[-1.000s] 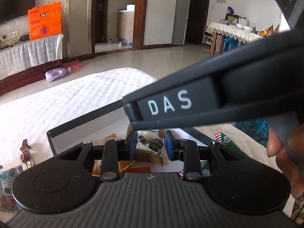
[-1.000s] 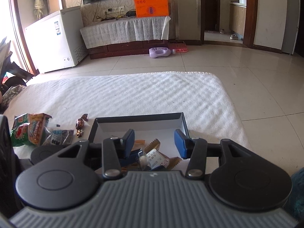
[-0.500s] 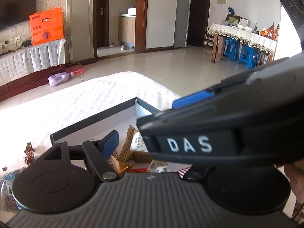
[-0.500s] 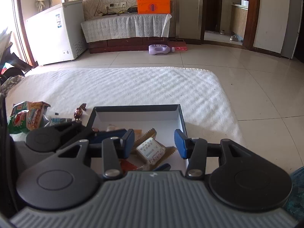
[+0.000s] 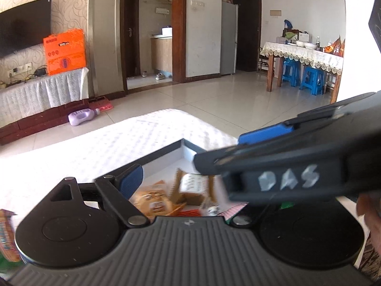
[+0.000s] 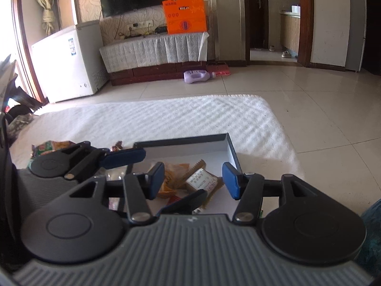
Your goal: Organize snacks
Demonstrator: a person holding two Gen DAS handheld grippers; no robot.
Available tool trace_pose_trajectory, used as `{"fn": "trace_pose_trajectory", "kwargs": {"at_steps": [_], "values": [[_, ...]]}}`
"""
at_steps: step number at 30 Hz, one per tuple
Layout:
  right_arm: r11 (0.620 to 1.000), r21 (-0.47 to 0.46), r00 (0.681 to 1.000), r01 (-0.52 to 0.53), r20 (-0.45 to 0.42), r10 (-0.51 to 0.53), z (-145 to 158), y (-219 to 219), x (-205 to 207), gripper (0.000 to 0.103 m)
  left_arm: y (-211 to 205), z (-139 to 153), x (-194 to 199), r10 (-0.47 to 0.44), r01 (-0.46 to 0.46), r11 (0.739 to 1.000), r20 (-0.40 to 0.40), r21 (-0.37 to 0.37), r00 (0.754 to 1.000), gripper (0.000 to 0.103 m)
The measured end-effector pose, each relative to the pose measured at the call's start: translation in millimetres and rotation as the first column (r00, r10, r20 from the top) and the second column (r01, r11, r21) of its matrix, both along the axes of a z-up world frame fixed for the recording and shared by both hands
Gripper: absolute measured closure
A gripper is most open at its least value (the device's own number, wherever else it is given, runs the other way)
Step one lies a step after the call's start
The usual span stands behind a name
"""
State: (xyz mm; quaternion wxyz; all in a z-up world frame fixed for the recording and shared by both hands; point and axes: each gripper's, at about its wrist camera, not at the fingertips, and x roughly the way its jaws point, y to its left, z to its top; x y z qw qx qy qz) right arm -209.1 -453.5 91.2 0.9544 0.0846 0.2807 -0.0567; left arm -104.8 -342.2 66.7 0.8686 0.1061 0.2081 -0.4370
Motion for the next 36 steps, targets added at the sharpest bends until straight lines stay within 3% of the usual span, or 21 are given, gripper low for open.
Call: {"fn": "trace_pose_trajectory", "kwargs": {"at_steps": [7,13,22,25,29,33,36], "values": [[0.994,-0.001,0.993,-0.110,0.046,0.110,5.8,29.7,10.1,0.047,67.4,4.5,20.8,0.096,-0.096,0.995,0.001,-0.002,0.995,0.015],[0.973,-0.063,0.975,-0.221,0.013,0.222,0.2,69.1,26.2,0.048,131.1,-5.5,52.2,0.172,-0.171,0.985,-0.061,0.021,0.983,0.015],[0.925,-0.062,0.925,-0.375,-0.093,0.369,-20.0,115.9,47.8,0.050,185.0,-28.8,82.0,0.265,-0.256,0.959,-0.065,0.119,0.962,0.015],[0.918,-0.057,0.914,-0.391,-0.144,0.381,-30.4,124.7,55.1,0.051,196.2,-34.7,95.1,0.313,-0.303,0.941,-0.048,0.153,0.948,0.015],[0.921,-0.089,0.913,-0.379,-0.200,0.356,-43.2,130.2,63.8,0.051,210.5,-35.1,108.4,0.372,-0.359,0.923,-0.075,0.141,0.925,0.015],[0.925,-0.164,0.923,-0.342,-0.242,0.298,-54.0,134.0,73.8,0.051,217.6,-28.0,108.0,0.324,-0.316,0.946,-0.153,0.073,0.934,0.015],[0.925,-0.192,0.926,-0.327,-0.260,0.273,-63.2,136.9,82.5,0.051,200.6,-29.7,110.1,0.297,-0.286,0.954,-0.149,0.087,0.943,0.015]]}}
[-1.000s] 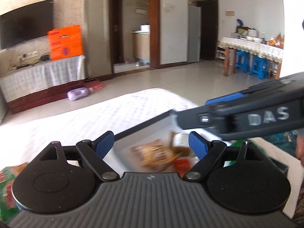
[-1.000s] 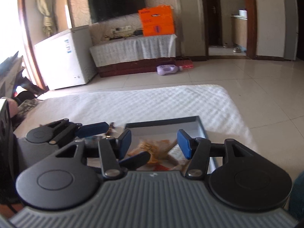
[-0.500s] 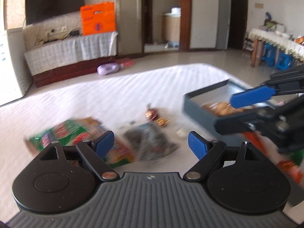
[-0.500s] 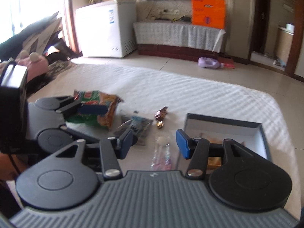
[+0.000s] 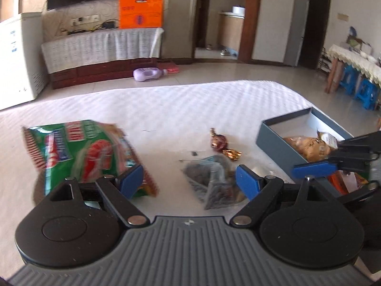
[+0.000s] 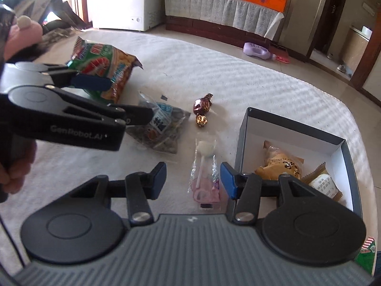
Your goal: Organize snacks
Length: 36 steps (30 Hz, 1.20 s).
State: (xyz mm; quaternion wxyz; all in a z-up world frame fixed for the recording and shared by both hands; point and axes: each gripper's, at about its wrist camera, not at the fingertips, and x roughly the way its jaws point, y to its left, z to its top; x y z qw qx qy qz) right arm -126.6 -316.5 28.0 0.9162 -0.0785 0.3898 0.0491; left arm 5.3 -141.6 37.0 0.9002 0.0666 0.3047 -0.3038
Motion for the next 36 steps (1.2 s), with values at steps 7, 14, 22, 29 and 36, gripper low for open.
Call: {"fn": "trace_pose_trajectory", "kwargs": {"at_steps": [7,14,22,29,36], "values": [[0.999,0.044,0.999,-0.028,-0.035,0.030,-8.9,5.3,8.9,0.050,-34.5,-19.9,13.4,-0.014,0.014,1.000,-0.069,0.006,0.997,0.016],[0.996,0.071,0.998,-0.057,-0.034,0.059,-5.8,3.4,9.7,0.051,-47.4,-26.6,18.9,-0.035,0.030,0.999,-0.111,-0.041,0.993,0.037],[0.992,0.114,0.997,-0.052,-0.052,0.058,4.0,-3.4,-0.8,0.081,-36.7,-20.7,21.4,-0.028,0.020,0.998,-0.123,-0.066,0.992,0.051],[0.999,-0.033,0.998,-0.042,-0.058,0.040,2.0,12.2,-4.3,0.071,-30.7,-17.2,15.0,-0.015,0.012,0.999,-0.106,-0.032,0.994,0.053],[0.997,-0.075,0.998,-0.033,-0.050,0.029,0.8,16.3,12.7,0.040,-25.6,-20.0,16.7,-0.021,0.018,0.999,-0.109,-0.031,0.994,0.052]]}}
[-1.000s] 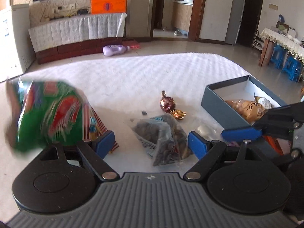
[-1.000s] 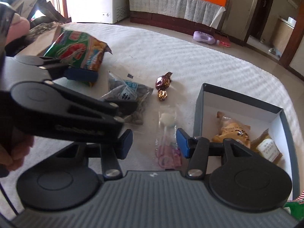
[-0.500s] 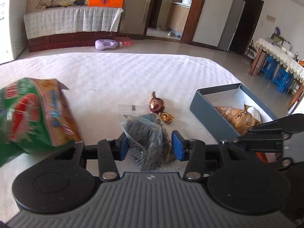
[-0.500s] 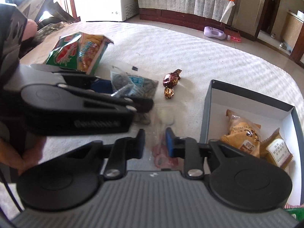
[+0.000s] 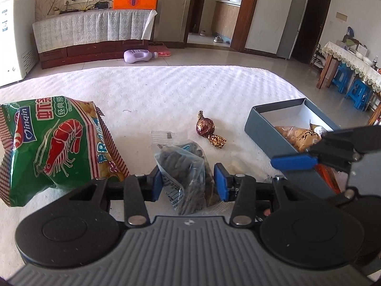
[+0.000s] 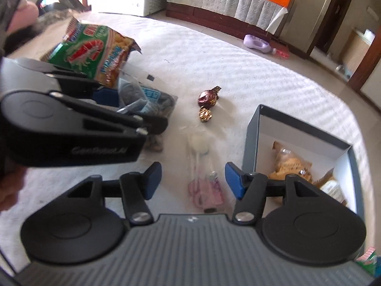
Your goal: Organize snacks
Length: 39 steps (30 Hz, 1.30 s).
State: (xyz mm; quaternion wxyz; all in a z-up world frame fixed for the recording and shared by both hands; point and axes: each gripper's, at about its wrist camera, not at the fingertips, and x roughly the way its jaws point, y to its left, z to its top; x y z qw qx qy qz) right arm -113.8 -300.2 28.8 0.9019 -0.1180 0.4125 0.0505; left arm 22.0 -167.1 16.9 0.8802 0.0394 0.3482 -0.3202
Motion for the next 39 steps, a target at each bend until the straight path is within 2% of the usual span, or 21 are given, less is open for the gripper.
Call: {"fn": "trace_pose_trajectory", "kwargs": {"at_steps": [5,6,7,8,12,19,22,26,34,36,39], "values": [[0.999,0.034,0.999,-0.041,0.006,0.040,-1.7,-7.3,9.2,0.037,5.8,-1.5,1.6,0.009,-0.009,1.000,0.002,-0.002,1.000,0.052],[0.997,0.071,0.999,-0.043,-0.009,0.044,-1.0,-9.6,10.8,0.051,7.1,-1.4,2.3,0.012,-0.012,1.000,0.000,-0.003,1.000,0.052],[0.989,0.142,0.999,-0.041,-0.025,0.045,-0.2,-14.5,11.5,0.073,7.8,-0.7,3.0,0.013,-0.013,1.000,-0.001,-0.003,1.000,0.052],[0.984,0.172,0.999,-0.042,-0.025,0.047,-0.4,-16.5,10.4,0.076,8.8,-0.5,3.4,0.016,-0.016,1.000,-0.001,-0.002,1.000,0.052],[0.988,0.144,0.999,-0.047,-0.006,0.048,2.9,-12.4,1.3,0.078,7.3,0.8,2.5,0.024,-0.024,1.000,0.007,0.008,1.000,0.052],[0.974,0.222,0.999,-0.032,0.027,0.027,15.1,-21.7,-16.3,0.079,3.5,3.9,-3.7,0.038,-0.040,0.998,0.045,0.047,0.998,0.053],[0.971,0.238,1.000,-0.025,0.003,0.025,11.9,-24.2,-16.5,0.079,0.3,4.8,-6.9,0.033,-0.037,0.997,0.059,0.065,0.998,0.053],[0.980,0.198,1.000,-0.018,-0.020,0.022,3.6,-20.8,-14.1,0.079,-1.2,4.1,-7.7,0.032,-0.037,0.997,0.063,0.069,0.997,0.053],[0.965,0.260,0.999,-0.023,0.043,0.013,23.5,-30.6,-26.5,0.079,-7.5,6.7,-11.0,0.033,-0.044,0.994,0.110,0.102,0.993,0.053],[0.963,0.268,0.998,-0.026,0.057,0.011,28.3,-32.1,-30.6,0.079,-9.4,9.3,-11.4,0.040,-0.054,0.993,0.125,0.108,0.991,0.061],[0.957,0.289,0.997,-0.035,0.076,0.014,36.1,-35.8,-39.6,0.079,-12.6,12.8,-12.4,0.038,-0.052,0.993,0.132,0.104,0.991,0.061]]}}
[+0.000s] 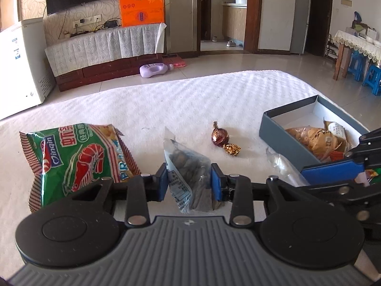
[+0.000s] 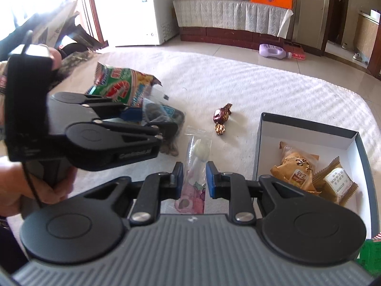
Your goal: Organize snacks
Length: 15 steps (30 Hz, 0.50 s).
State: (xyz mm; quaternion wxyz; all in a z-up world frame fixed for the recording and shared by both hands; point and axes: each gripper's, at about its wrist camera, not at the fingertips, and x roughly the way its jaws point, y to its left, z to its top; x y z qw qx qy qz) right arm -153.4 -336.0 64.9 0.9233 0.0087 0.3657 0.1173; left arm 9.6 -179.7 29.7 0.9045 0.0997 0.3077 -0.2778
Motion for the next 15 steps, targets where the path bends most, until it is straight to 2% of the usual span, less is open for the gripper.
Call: {"fn": "trace_pose_trajectory", "kwargs": {"at_steps": [15], "values": [[0.998,0.063,0.998,0.010,0.060,-0.014,22.7,-8.5,-19.6,0.079,-19.2,12.3,-12.8,-0.028,0.028,1.000,0.058,-0.006,0.998,0.065]]}}
